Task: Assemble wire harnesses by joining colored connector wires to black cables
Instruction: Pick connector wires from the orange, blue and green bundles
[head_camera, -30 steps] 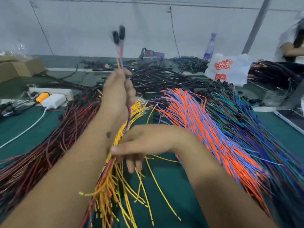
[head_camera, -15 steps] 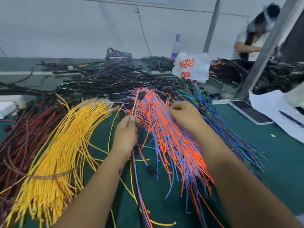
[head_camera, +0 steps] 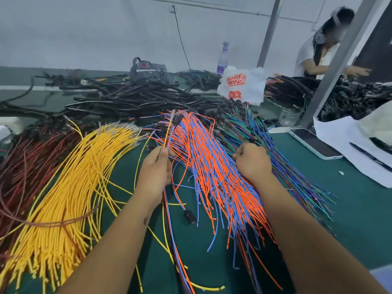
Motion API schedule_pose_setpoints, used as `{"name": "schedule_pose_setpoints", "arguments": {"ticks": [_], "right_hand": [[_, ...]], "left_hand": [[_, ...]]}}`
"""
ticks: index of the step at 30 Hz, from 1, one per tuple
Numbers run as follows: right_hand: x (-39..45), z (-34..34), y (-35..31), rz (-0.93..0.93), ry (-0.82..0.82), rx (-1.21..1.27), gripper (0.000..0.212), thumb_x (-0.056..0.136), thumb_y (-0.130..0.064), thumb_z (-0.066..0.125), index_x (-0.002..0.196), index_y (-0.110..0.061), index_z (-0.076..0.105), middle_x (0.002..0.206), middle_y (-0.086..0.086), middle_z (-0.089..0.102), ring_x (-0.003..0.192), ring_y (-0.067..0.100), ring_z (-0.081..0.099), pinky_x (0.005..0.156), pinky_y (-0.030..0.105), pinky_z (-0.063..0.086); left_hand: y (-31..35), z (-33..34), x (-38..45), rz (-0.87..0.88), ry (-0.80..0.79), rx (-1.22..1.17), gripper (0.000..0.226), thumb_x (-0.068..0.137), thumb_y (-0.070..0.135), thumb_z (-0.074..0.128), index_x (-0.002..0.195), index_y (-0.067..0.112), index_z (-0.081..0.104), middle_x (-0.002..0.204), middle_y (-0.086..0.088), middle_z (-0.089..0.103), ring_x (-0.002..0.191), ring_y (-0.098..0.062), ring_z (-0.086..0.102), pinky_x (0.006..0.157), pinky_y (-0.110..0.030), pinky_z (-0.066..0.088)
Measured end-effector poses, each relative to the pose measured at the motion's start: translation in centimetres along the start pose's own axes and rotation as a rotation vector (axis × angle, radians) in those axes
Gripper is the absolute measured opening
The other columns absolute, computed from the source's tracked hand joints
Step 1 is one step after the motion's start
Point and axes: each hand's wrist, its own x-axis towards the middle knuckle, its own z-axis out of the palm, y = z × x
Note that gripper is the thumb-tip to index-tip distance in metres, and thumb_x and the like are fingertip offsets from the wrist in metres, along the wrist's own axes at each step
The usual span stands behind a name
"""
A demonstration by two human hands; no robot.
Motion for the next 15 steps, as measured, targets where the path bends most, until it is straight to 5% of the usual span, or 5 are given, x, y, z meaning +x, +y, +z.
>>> {"name": "schedule_pose_setpoints", "arguments": {"ticks": [7, 11, 15], "right_hand": [[-0.3, 0.2, -0.9, -0.086, 0.254, 0.168, 0.016, 0.102, -0.024, 0.044, 0.100, -0.010, 0.051, 0.085, 0.012, 0.064, 0.074, 0.033, 0.057, 0.061, 0.038, 0.041], [0.5, -0.9, -2.0, -0.097, 0.431, 0.231, 0.017, 0.102, -0.025, 0.043, 0.106, -0.010, 0.051, 0.083, 0.014, 0.066, 0.070, 0.033, 0.055, 0.058, 0.039, 0.039], [2.1, -3.5, -2.0, 0.035, 0.675, 0.595, 0.015, 0.102, -0.024, 0.041, 0.104, -0.013, 0.050, 0.080, 0.007, 0.064, 0.074, 0.030, 0.058, 0.066, 0.039, 0.044]], "left_hand": [[0.2, -0.4, -0.1, -0.034, 0.000, -0.070, 0.034, 0.106, 0.026, 0.031, 0.081, 0.014, 0.051, 0.048, 0.010, 0.025, 0.040, -0.006, 0.016, 0.037, -0.019, 0.017], [0.2, -0.5, 0.0, -0.038, -0.002, -0.084, 0.034, 0.106, 0.025, 0.031, 0.081, 0.014, 0.052, 0.048, 0.010, 0.025, 0.040, -0.006, 0.016, 0.037, -0.018, 0.018], [0.1, -0.5, 0.1, -0.046, -0.001, -0.095, 0.034, 0.106, 0.024, 0.031, 0.082, 0.014, 0.053, 0.048, 0.010, 0.025, 0.040, -0.007, 0.017, 0.039, -0.018, 0.017]]}}
